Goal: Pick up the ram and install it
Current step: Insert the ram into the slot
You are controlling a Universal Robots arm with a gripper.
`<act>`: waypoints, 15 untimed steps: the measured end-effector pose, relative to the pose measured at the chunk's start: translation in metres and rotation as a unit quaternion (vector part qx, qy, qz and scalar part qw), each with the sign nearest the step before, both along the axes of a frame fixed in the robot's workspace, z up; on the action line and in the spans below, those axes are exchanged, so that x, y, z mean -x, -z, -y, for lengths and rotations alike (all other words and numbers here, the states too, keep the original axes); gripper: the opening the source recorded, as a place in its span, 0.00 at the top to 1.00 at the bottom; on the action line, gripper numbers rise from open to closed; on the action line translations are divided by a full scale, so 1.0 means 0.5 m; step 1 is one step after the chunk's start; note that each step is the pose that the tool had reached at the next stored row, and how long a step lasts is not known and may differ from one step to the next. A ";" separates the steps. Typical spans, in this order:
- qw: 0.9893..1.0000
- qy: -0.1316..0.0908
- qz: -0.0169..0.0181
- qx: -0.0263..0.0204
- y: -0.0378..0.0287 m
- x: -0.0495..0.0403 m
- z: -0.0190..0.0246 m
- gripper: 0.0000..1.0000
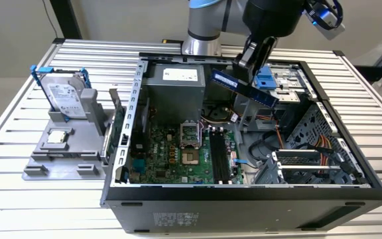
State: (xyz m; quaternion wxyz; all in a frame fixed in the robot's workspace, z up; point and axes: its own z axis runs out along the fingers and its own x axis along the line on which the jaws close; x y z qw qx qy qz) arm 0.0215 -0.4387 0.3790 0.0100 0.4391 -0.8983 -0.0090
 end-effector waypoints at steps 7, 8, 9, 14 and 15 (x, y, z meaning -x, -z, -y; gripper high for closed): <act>1.000 0.028 0.000 0.000 0.001 0.000 0.0000 1.00; 1.000 0.032 0.000 0.000 0.001 0.000 0.0000 1.00; 0.999 0.036 0.000 0.000 0.001 0.000 0.0000 1.00; 0.998 0.056 0.000 0.000 0.002 0.000 0.0000 1.00; 0.998 0.060 0.000 0.000 0.002 0.000 0.0000 1.00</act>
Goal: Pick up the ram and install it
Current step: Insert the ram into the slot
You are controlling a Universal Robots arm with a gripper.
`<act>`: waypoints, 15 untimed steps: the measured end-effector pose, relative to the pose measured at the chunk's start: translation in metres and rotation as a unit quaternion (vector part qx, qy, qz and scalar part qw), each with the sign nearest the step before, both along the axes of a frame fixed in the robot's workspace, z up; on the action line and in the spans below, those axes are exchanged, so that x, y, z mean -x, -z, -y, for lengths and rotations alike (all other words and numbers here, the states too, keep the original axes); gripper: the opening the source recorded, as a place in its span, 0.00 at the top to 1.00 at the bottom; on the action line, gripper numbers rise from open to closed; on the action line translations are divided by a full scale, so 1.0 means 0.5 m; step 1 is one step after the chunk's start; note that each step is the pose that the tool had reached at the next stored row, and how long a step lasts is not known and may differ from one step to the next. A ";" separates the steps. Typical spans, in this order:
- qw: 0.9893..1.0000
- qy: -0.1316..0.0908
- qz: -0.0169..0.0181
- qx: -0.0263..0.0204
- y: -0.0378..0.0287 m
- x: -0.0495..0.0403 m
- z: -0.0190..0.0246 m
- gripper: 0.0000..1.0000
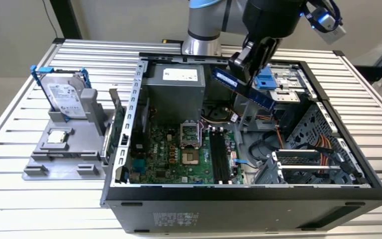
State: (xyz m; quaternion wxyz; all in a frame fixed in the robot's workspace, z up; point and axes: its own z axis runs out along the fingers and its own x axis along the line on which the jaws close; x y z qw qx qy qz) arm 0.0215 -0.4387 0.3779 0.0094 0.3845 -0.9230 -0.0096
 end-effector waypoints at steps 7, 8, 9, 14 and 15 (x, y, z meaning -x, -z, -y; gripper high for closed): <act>1.000 0.029 0.000 0.000 0.001 0.000 0.0000 1.00; 0.999 0.033 0.000 0.000 0.001 0.000 0.0000 1.00; 0.999 0.037 0.000 0.000 0.001 0.000 0.0000 1.00; 0.998 0.058 0.000 0.000 0.002 0.000 0.0000 1.00; 0.998 0.062 0.000 0.000 0.002 0.000 0.0000 1.00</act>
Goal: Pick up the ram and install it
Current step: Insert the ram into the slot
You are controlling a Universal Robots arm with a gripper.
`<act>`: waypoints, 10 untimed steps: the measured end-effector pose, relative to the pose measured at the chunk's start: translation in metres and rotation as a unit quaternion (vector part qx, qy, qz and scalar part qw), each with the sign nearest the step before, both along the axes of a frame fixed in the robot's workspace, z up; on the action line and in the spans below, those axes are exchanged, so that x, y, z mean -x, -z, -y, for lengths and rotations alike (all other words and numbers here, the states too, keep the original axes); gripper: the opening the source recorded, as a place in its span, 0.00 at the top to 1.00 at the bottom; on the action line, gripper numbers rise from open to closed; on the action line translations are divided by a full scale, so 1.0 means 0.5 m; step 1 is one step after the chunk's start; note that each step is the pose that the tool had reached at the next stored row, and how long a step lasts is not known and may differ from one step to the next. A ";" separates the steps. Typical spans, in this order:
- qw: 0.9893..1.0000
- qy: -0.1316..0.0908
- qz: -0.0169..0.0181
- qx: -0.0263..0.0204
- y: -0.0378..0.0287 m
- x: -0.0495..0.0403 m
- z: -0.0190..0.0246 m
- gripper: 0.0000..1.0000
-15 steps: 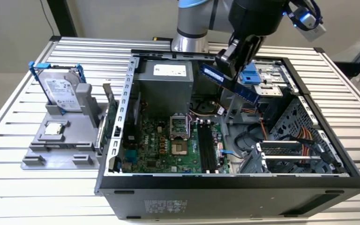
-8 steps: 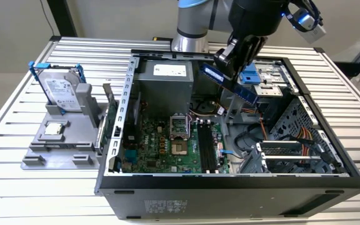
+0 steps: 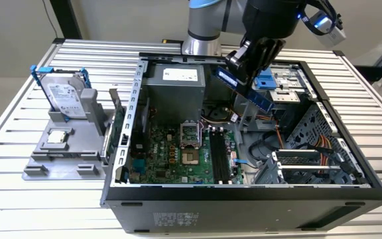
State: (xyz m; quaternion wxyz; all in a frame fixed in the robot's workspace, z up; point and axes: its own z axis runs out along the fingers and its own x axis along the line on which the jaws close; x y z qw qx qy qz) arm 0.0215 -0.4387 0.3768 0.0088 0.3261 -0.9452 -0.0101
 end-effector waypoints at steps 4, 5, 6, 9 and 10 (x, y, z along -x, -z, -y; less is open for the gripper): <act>1.000 0.017 0.000 0.000 0.001 0.000 0.0000 1.00; 1.000 0.022 0.000 0.000 0.001 0.000 0.0000 1.00; 1.000 0.026 0.000 0.000 0.001 0.000 0.0000 1.00; 0.999 0.039 0.000 0.000 0.001 0.000 0.0000 1.00; 0.999 0.044 0.000 0.000 0.001 0.000 0.0000 1.00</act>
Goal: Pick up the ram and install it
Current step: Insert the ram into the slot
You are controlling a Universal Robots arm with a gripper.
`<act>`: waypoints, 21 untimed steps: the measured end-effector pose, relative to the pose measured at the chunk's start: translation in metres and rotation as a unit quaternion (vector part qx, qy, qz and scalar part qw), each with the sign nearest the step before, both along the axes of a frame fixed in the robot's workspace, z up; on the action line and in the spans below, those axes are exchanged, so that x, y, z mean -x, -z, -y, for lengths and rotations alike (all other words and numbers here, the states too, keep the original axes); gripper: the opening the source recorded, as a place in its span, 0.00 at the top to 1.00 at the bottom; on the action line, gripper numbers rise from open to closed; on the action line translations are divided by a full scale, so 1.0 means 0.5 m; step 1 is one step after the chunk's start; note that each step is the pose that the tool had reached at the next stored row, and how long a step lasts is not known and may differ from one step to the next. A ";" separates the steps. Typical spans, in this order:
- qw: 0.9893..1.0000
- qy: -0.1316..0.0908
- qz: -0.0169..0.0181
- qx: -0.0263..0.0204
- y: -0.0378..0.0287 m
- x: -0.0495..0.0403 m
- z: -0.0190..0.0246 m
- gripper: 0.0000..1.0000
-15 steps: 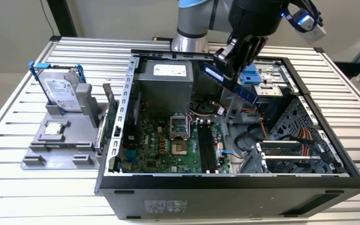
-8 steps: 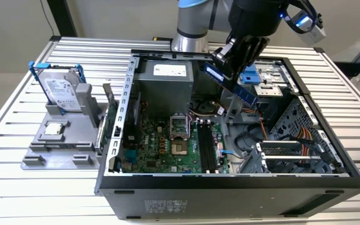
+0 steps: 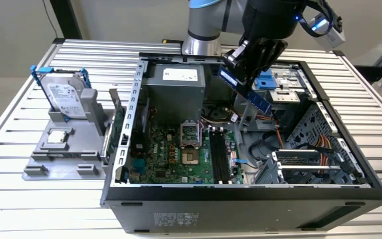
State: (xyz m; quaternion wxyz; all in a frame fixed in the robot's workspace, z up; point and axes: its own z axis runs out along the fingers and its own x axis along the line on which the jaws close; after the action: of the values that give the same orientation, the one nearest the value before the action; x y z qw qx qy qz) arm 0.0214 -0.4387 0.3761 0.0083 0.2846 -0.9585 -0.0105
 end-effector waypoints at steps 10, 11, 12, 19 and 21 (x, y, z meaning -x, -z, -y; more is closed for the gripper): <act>0.999 0.043 0.000 0.000 0.001 0.000 0.0000 1.00; 0.999 0.047 0.000 0.000 0.002 0.000 0.0000 1.00; 0.999 0.051 0.000 0.000 0.002 0.000 0.0000 1.00; 0.997 0.081 0.000 0.000 0.003 0.000 0.0000 1.00; 0.996 0.089 0.000 0.000 0.003 0.000 0.0000 1.00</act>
State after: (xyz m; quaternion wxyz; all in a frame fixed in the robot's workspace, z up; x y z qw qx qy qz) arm 0.0214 -0.4387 0.3745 0.0073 0.1984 -0.9800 -0.0112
